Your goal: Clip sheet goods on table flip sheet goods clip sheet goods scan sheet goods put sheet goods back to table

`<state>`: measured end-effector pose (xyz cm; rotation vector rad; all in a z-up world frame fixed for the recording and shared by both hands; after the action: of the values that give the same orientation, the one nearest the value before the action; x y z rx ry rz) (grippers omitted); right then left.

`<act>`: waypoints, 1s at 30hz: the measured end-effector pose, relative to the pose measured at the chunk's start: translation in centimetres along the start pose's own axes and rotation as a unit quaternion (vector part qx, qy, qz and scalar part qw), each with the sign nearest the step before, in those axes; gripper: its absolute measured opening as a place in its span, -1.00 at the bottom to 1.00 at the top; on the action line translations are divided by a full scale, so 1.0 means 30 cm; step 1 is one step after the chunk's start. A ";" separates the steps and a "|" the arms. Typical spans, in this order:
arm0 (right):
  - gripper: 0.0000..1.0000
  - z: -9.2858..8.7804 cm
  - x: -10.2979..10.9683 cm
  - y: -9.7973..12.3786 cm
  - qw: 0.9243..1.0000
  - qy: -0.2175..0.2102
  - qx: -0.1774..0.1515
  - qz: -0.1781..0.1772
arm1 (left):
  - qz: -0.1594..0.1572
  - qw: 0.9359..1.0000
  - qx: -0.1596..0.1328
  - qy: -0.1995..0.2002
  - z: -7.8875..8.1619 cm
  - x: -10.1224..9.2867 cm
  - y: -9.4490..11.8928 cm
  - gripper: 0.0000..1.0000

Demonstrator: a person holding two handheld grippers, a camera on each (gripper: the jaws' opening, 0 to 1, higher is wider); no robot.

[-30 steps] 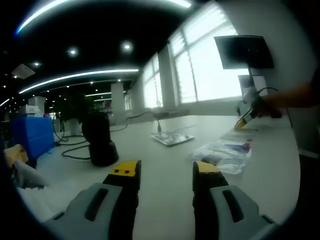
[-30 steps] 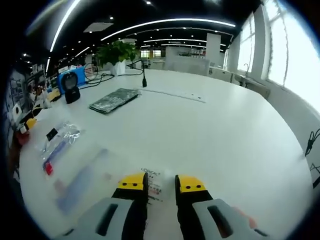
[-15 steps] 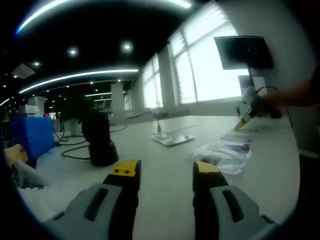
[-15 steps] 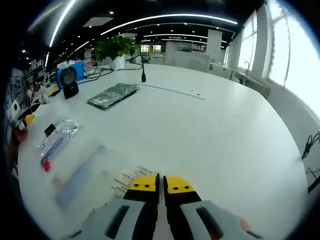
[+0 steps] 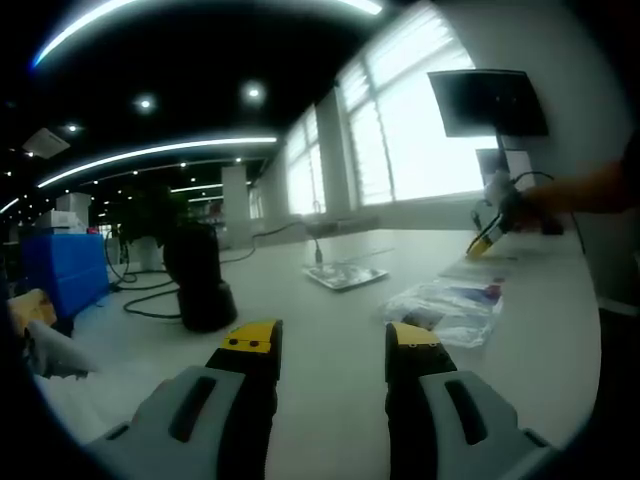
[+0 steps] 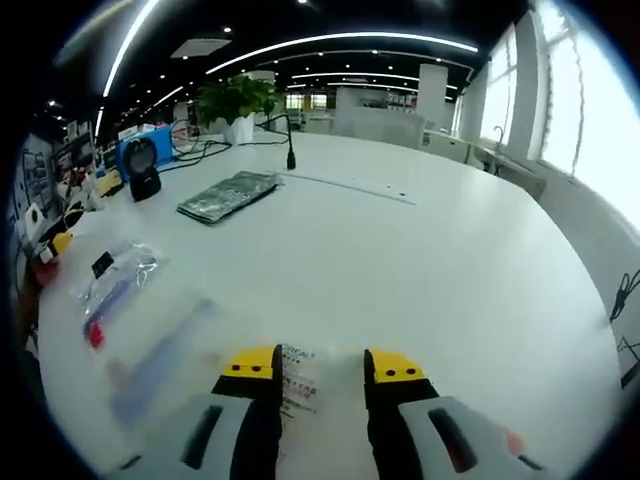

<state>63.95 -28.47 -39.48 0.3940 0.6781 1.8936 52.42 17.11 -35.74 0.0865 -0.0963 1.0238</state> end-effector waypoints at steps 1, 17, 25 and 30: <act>-0.46 -0.001 -0.003 -0.001 1.000 -0.002 -0.002 0.000 | -0.001 1.000 0.000 0.000 0.000 0.000 -0.001 -0.32; -0.79 0.007 0.035 0.011 1.000 0.012 0.019 0.004 | -0.001 1.000 -0.002 0.001 0.001 0.002 0.002 -0.32; -0.97 0.006 0.046 0.007 1.000 0.014 0.017 0.013 | -0.002 1.000 -0.002 0.002 -0.001 0.002 0.000 -0.32; -1.00 0.002 0.068 0.014 1.000 0.015 0.012 0.014 | -0.001 1.000 -0.003 0.002 -0.002 0.003 -0.001 -0.32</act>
<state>62.84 -26.72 -39.24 0.3929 0.7185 1.9234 52.48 17.17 -35.78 0.0800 -0.0957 1.0210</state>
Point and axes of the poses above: the point that each gripper's makers call its tool centre point, and the gripper's own axes: y roughly backward along the fingers, x roughly to its left, z roughly out of its top, the point moved 5 cm from there along y, roughly backward along the fingers, and after that the axes turned 1 degree about -z, right-handed, at the moved point
